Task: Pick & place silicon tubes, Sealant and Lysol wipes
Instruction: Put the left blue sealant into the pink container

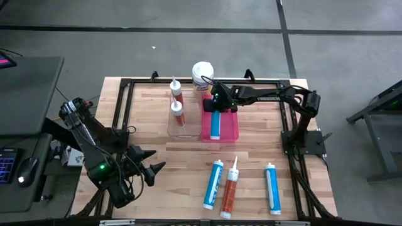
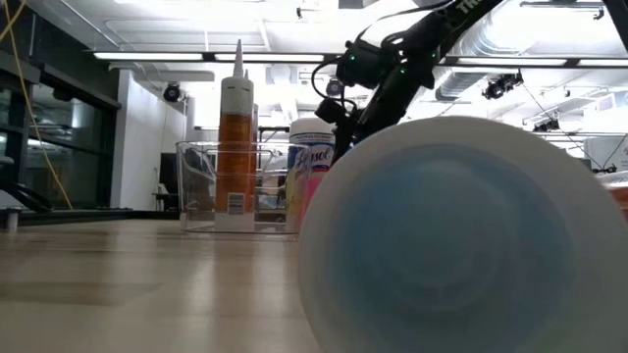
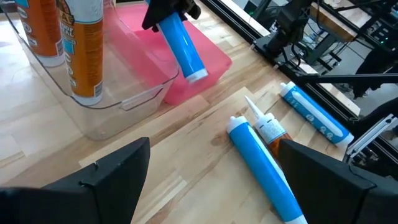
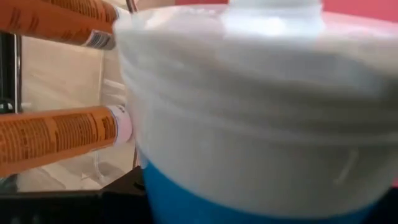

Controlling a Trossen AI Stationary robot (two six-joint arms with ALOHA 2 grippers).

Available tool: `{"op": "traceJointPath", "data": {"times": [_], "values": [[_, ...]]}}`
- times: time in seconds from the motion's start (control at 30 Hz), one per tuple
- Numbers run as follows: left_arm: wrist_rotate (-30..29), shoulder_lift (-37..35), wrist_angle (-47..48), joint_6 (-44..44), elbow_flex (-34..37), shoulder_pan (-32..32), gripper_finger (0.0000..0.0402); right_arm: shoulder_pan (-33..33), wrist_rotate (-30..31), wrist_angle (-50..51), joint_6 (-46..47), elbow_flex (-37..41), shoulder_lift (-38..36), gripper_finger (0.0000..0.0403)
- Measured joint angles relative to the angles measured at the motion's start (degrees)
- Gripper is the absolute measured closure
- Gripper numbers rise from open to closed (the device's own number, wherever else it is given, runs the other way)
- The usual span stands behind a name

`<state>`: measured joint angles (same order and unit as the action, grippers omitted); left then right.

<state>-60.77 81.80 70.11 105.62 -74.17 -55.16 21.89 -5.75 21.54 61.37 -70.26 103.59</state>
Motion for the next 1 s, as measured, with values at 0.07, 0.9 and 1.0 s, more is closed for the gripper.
{"op": "traceJointPath", "data": {"times": [0.07,0.9,1.0], "values": [[0.0,0.0,0.0,0.0,0.0,0.0,0.0056,0.0,0.4,-0.1,0.2,0.0,0.0,0.0214],[0.1,0.0,0.1,-0.3,0.0,0.0,0.0056,-0.2,-1.1,-1.6,0.1,0.0,-0.2,0.0131],[0.1,0.0,0.0,-0.3,0.0,0.0,0.0056,-0.2,-1.3,-1.7,-1.2,0.0,-1.3,0.0132]]}}
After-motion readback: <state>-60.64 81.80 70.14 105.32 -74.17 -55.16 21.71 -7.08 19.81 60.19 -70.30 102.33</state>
